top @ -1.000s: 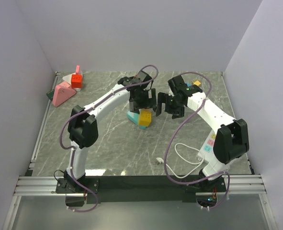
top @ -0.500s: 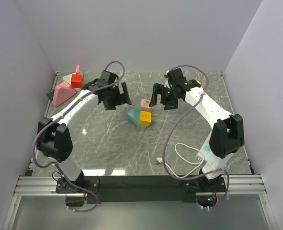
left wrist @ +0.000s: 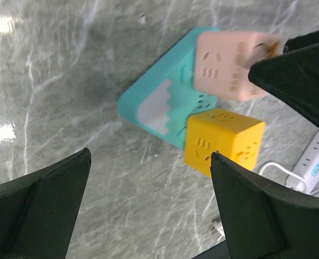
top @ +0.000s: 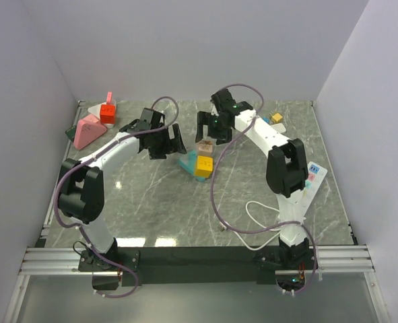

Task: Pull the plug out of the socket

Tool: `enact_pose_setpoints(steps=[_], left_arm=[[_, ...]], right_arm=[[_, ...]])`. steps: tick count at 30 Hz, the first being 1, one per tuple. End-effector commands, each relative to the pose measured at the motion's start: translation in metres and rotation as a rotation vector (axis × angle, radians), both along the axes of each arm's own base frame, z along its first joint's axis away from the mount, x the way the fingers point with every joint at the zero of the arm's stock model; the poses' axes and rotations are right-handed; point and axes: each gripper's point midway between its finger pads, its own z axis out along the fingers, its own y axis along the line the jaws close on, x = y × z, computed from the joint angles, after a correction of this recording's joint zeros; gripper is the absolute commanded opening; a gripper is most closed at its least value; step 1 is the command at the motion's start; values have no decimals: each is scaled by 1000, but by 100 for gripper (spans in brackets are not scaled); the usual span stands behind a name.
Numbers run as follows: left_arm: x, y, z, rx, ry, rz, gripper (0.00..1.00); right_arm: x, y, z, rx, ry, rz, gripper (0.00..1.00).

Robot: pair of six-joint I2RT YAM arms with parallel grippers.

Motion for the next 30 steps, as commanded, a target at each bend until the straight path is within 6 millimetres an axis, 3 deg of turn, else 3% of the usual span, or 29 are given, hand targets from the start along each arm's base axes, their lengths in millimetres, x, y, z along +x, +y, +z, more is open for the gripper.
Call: enact_pose_setpoints(steps=[1, 4, 8, 11, 12, 14, 15, 19, 24, 30], left_arm=[[2, -5, 9, -42, -54, -14, 98], [0, 1, 6, -41, -49, 4, 98], [-1, 8, 2, -44, -47, 22, 98], [1, 8, -3, -54, -46, 23, 98], [1, 9, -6, -50, -41, 20, 98], [4, 10, -10, -45, -43, 24, 98], [5, 9, -13, -48, -36, 19, 98], [7, 3, -20, -69, -40, -35, 97], [-3, -11, -38, -101, 8, -182, 95], [-23, -9, -57, -94, 55, -263, 92]], right_arm=[[0, 11, 5, -51, -23, 8, 100], [1, 12, -9, -90, 7, -22, 100], [-6, 17, -28, -84, 56, -26, 91], [-14, 25, -35, -68, 78, -9, 74], [-14, 26, -36, -62, 80, -7, 59], [-15, 29, -39, -53, 92, 0, 45], [-15, 30, -40, -49, 96, 2, 32], [-20, 37, -30, -18, 74, 88, 3], [-28, 41, -14, 17, 28, 234, 0], [-44, 43, -4, 59, 12, 378, 0]])
